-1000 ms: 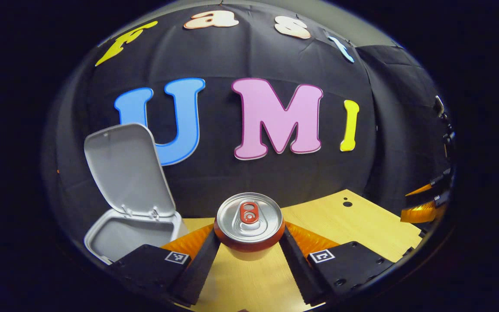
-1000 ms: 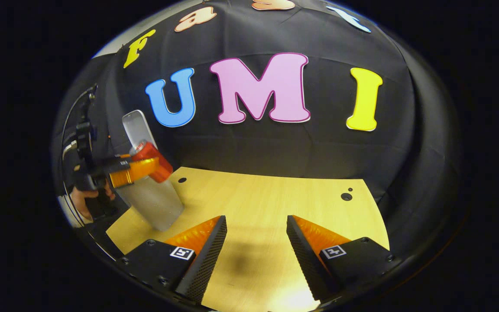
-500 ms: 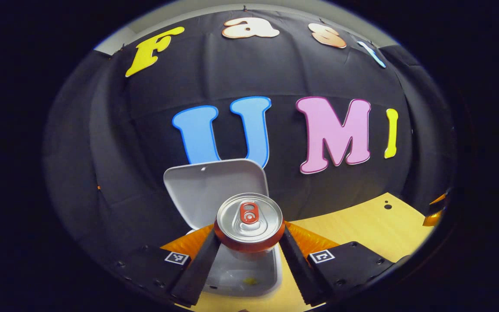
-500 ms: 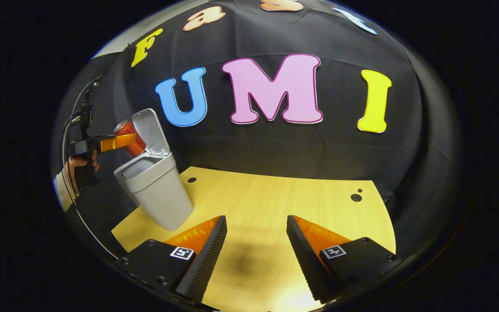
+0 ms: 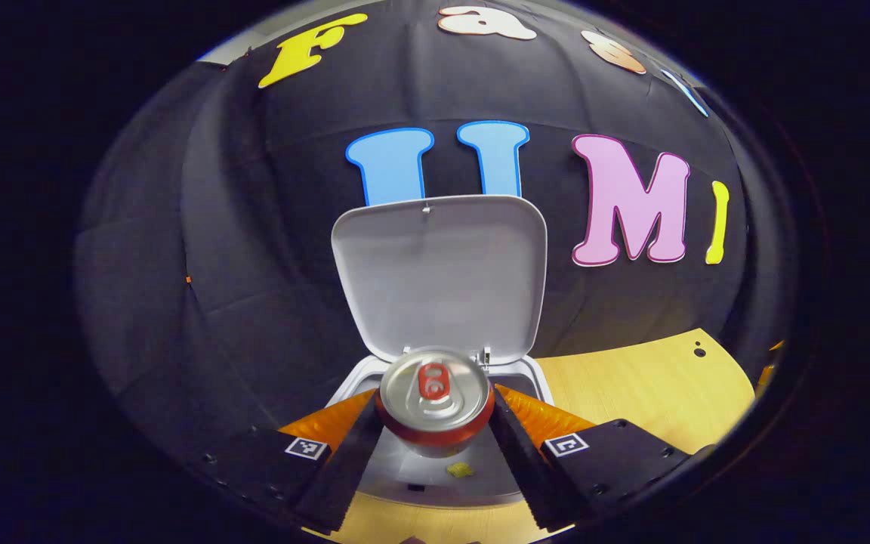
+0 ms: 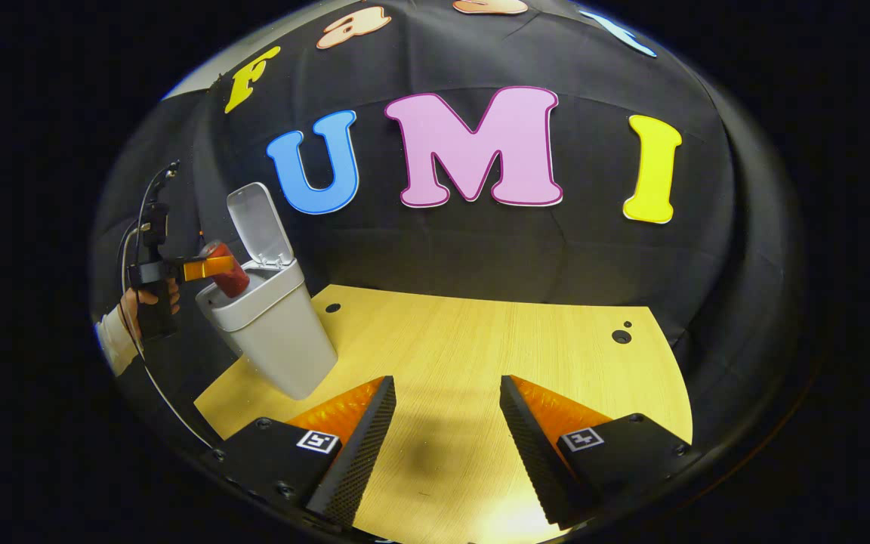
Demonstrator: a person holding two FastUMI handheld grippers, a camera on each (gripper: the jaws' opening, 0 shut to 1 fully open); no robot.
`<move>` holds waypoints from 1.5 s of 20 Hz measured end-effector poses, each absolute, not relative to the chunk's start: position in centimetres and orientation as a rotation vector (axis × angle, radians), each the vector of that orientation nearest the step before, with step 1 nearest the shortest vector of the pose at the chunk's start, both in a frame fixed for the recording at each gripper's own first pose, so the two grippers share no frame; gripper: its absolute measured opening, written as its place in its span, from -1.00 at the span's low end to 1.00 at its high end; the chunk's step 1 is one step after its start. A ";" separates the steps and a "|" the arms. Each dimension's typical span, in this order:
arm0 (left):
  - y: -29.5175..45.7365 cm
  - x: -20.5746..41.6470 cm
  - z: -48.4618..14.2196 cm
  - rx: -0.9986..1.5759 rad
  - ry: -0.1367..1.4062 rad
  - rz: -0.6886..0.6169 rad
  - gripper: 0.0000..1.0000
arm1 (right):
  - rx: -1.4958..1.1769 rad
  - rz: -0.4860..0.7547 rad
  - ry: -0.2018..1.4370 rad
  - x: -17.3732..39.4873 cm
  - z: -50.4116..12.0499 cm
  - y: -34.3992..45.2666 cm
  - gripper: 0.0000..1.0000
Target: Press the lid of the desktop garbage bin to open it, pick up the crumpled paper on the desktop and throw it into the bin, then pick up the pop can on the desktop and drop it into the bin, and finally close the garbage bin lid.
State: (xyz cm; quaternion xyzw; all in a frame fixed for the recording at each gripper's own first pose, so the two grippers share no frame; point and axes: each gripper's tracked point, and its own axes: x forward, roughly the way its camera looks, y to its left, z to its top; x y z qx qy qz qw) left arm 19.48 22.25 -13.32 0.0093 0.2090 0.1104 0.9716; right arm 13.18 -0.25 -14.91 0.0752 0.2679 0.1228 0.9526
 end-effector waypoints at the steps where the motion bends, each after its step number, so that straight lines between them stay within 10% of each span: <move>1: 22.4 19.9 -12.2 0.048 0.394 0.223 0.82 | 0.153 0.249 0.545 13.3 -14.8 -0.2 0.81; 18: 27.4 32.1 2.8 0.000 0.145 0.239 0.92 | 0.149 0.271 0.567 12.4 -15.9 0.9 0.83; 30: 26.7 27.9 -4.3 -0.026 0.513 0.168 0.97 | 0.155 0.277 0.579 12.6 -16.4 1.4 0.83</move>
